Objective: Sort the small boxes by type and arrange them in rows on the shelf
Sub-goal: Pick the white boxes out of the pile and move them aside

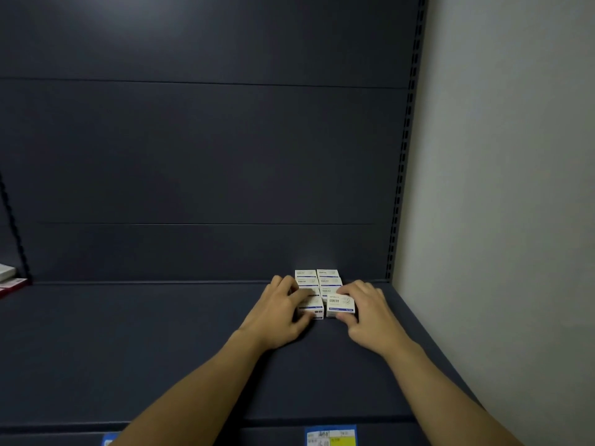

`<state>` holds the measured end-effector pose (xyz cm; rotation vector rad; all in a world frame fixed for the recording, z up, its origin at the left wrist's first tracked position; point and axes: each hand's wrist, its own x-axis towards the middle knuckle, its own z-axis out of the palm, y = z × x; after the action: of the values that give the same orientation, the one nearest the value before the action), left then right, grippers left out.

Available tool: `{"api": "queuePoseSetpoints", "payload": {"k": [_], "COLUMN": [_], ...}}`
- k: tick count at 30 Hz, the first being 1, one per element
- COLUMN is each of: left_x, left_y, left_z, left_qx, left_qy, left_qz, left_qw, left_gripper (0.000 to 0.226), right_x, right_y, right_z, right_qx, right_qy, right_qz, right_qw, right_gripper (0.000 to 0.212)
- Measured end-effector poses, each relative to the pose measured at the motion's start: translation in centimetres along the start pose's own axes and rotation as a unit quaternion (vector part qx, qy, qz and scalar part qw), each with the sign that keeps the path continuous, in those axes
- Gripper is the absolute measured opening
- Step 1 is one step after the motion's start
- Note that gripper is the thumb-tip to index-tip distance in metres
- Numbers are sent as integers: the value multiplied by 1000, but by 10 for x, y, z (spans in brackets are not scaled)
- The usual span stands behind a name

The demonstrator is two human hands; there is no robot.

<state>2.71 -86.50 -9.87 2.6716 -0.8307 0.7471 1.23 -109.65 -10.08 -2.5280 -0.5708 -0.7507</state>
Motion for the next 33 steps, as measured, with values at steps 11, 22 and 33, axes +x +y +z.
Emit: {"api": "queuePoseSetpoints", "payload": {"k": [11, 22, 33], "left_x": [2, 4, -36], "left_y": [0, 1, -13], "left_z": [-2, -4, -51], "left_qx": [-10, 11, -11], "left_qy": [11, 3, 8], "left_qz": [-12, -22, -148], "left_qw": [1000, 1000, 989], "left_gripper": [55, 62, 57], "right_x": [5, 4, 14], "right_y": [0, -4, -15], "right_z": [1, 0, -15], "right_qx": [-47, -123, -33], "right_qy": [-17, -37, -50], "right_qz": [-9, -23, 15], "right_qw": [999, 991, 998], "right_gripper": [44, 50, 65]}}
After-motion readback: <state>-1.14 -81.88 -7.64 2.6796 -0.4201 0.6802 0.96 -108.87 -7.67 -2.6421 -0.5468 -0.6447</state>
